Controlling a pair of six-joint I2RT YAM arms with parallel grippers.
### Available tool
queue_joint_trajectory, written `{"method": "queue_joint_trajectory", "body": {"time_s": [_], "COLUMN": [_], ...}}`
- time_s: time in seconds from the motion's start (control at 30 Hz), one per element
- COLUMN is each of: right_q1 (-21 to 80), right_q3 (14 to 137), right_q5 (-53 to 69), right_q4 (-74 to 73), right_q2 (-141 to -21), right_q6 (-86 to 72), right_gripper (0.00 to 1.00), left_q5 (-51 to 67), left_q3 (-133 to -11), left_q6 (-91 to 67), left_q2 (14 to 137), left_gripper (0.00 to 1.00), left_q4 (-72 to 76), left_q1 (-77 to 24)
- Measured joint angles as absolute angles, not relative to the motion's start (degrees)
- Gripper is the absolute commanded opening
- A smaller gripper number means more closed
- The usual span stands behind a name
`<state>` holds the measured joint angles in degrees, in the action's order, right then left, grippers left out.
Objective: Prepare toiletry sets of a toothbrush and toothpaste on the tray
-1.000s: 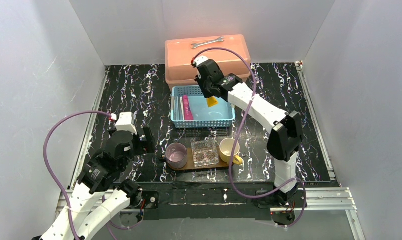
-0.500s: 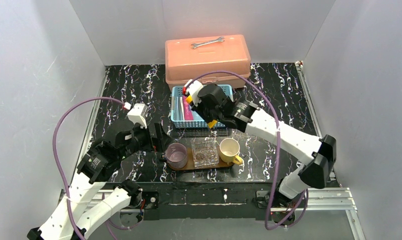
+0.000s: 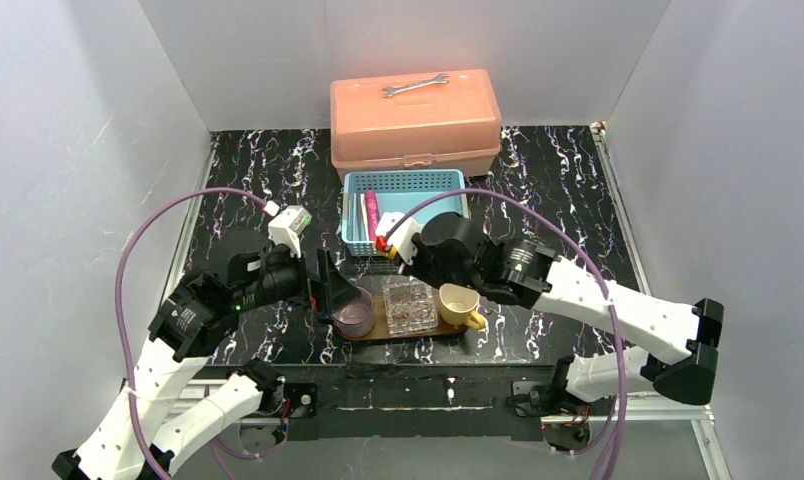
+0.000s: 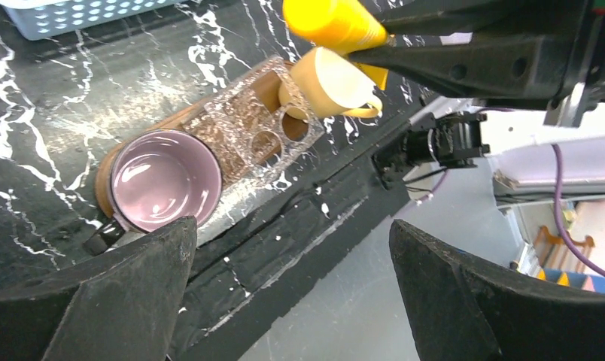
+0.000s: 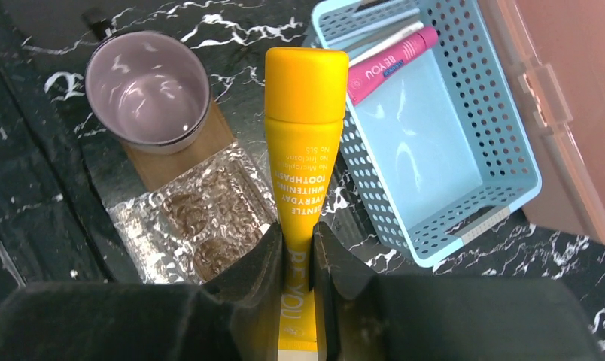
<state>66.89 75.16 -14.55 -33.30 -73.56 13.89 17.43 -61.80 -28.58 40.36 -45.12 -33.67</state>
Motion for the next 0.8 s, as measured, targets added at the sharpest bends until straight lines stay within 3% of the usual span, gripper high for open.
{"method": "queue_joint_trajectory", "body": {"time_s": [0.47,0.8], "right_q1": [71.5,74.2], "right_q3": [67.4,69.1], "right_q5": [-4.3,-0.3], "right_q4": [-33.4,-33.8], "right_q2": [-65.3,-65.6], "right_q6": [28.8,38.2], "right_gripper": [0.18,0.16], "left_q5": [31.5,40.5], "left_q3": [-65.6,-65.8], "left_q6": [-28.7,-28.7], "left_q2": [44.5,47.1], "left_gripper": [0.99,0.99], "left_q4": [-48.5,-49.6], "left_q1": [-33.7,-33.7]}}
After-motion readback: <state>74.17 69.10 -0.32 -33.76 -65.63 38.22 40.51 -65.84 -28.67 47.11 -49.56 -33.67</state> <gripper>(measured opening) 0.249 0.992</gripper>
